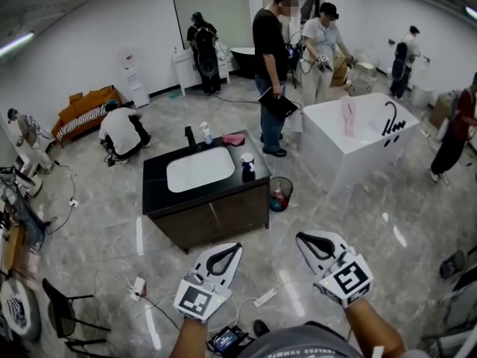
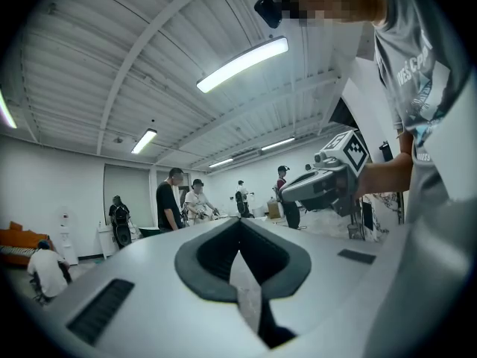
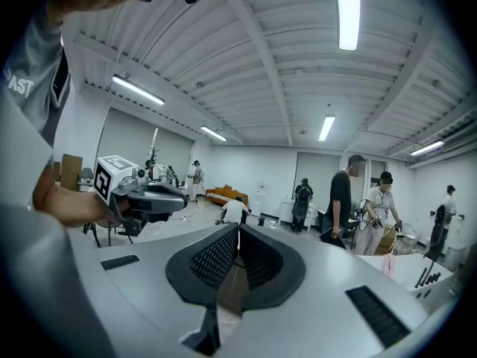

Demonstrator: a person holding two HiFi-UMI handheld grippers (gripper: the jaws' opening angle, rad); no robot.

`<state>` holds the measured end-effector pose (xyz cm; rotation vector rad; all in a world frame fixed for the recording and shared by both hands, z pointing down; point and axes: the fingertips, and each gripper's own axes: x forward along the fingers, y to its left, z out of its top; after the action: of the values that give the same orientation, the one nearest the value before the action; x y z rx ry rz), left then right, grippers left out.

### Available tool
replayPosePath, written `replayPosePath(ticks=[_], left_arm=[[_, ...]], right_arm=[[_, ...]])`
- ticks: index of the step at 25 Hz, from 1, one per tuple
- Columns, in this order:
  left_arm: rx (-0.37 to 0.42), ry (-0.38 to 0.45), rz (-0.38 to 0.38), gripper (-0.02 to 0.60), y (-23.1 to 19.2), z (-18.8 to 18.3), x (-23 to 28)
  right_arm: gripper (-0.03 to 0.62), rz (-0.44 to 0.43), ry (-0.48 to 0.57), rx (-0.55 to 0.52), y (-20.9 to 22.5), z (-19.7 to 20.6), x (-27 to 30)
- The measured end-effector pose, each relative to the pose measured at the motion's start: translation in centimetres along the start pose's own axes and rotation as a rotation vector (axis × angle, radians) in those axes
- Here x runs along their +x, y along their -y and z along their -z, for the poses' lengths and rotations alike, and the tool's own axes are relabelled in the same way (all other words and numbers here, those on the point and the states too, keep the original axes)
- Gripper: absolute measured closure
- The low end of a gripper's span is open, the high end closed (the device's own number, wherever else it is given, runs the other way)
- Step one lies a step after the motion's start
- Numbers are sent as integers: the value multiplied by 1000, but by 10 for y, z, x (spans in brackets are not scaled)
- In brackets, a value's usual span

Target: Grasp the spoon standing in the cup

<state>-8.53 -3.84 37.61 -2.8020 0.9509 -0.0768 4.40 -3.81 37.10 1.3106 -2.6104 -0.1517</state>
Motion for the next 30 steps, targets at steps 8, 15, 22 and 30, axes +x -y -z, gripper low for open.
replayPosePath(ticks=[8, 15, 22, 30], left_arm=[[-33, -6, 3, 580, -17, 11, -10], [-25, -17, 14, 580, -25, 16, 8], [-19, -32, -14, 580, -46, 16, 34], [-16, -48, -43, 580, -75, 21, 85]], right_arm=[[562, 9, -24, 7, -10, 2, 17], [562, 13, -15, 10, 10, 5, 28], [562, -16, -1, 15, 38, 5, 54], [562, -68, 11, 18, 82, 9, 90]])
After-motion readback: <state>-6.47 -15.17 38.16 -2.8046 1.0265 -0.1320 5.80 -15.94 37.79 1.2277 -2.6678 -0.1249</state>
